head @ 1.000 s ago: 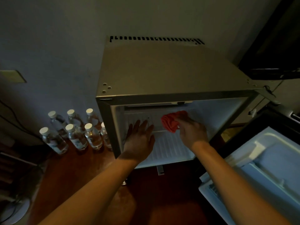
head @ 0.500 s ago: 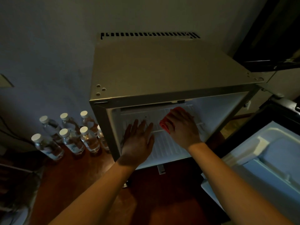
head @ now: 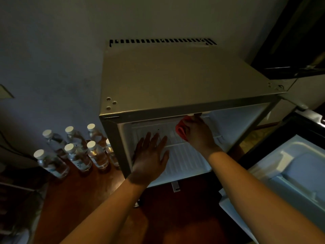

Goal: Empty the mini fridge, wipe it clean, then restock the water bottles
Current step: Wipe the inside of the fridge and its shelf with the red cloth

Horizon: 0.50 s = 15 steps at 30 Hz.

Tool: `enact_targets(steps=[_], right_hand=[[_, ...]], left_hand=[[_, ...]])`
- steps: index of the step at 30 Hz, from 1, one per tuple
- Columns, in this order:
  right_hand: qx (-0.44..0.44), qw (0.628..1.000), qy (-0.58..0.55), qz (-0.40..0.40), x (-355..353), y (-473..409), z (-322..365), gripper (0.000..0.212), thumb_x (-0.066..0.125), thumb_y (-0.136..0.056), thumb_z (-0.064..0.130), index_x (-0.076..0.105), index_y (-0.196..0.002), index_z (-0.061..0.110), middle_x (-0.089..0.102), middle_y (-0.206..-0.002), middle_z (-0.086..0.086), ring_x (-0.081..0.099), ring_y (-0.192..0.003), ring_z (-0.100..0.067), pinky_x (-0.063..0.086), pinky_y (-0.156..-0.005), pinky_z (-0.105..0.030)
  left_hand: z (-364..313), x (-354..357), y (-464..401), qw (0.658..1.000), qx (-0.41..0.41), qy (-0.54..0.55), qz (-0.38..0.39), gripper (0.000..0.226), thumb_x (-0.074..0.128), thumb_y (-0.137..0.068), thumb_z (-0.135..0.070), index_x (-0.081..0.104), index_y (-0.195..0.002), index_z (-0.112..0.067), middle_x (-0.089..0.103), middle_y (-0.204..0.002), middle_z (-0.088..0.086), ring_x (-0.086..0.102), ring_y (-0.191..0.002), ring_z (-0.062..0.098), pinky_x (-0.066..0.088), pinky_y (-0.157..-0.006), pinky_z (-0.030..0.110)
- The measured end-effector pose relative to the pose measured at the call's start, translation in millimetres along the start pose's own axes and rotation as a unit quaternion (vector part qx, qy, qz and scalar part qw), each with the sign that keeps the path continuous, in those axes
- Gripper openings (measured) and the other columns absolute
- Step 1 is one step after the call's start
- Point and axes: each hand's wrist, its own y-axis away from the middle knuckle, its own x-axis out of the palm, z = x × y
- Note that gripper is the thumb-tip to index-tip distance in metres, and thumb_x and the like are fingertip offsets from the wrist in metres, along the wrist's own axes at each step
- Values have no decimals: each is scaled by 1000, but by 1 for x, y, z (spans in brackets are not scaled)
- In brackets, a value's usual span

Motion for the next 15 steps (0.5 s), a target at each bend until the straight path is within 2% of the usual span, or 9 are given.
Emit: enact_targets(steps=[2, 5, 8, 9, 10, 12, 13, 15], right_hand=[[-20, 1000, 0, -13, -1, 8, 0, 19, 58, -91, 27, 69, -98, 14, 62, -112, -8, 58, -105, -27, 48, -83, -34], [-30, 998, 53, 0, -9, 23, 4, 21, 54, -91, 36, 64, -89, 18, 61, -98, -3, 60, -92, -22, 49, -69, -33], [-4, 988, 152, -7, -16, 42, 4, 21, 77, -77, 24, 69, -91, 10, 64, -98, -10, 65, -92, -28, 53, -65, -33], [18, 983, 184, -11, -17, 46, 3, 31, 81, -72, 21, 70, -98, 9, 65, -106, -11, 65, -102, -30, 55, -73, -34], [53, 978, 199, 17, -15, 49, 1, 40, 79, -75, 22, 68, -112, 9, 62, -120, -12, 58, -117, -31, 52, -88, -38], [91, 979, 177, 43, -10, 52, -7, 53, 61, -90, 27, 49, -140, 10, 42, -149, -14, 29, -144, -31, 29, -114, -43], [99, 982, 154, 53, -11, 51, -9, 56, 52, -95, 29, 40, -146, 10, 32, -155, -13, 17, -148, -30, 19, -120, -43], [82, 980, 163, 72, -14, 48, -10, 57, 42, -100, 32, 31, -151, 10, 23, -159, -12, 8, -150, -30, 9, -122, -43]], left_hand=[[0, 0, 0, 1000, -1, -3, -1, 58, 31, -98, -55, 46, -147, -27, 49, -149, 7, 39, -142, 32, 20, -114, 49], [-2, 0, -1, 1000, -5, -1, -12, 57, 31, -98, -52, 49, -145, -26, 53, -146, 8, 43, -139, 33, 21, -112, 49], [-3, -2, -2, 1000, -5, 5, -4, 58, 29, -98, -53, 47, -146, -27, 51, -147, 7, 41, -140, 33, 20, -112, 47], [-3, -3, -2, 1000, -6, 6, -2, 59, 28, -97, -53, 47, -146, -27, 51, -147, 7, 41, -140, 33, 20, -112, 47], [-3, -4, -2, 1000, -6, 6, -2, 59, 28, -97, -54, 47, -146, -27, 51, -147, 7, 41, -140, 33, 20, -112, 47], [-3, -4, -1, 1000, -6, 7, -5, 59, 28, -96, -54, 48, -145, -27, 52, -147, 8, 41, -140, 34, 21, -112, 48], [-3, -4, -1, 1000, -4, 9, -6, 59, 28, -96, -54, 48, -145, -26, 52, -147, 8, 41, -140, 34, 21, -112, 48], [-3, -3, -2, 1000, -4, 9, -9, 59, 28, -96, -54, 49, -145, -26, 52, -146, 8, 42, -140, 34, 22, -112, 48]])
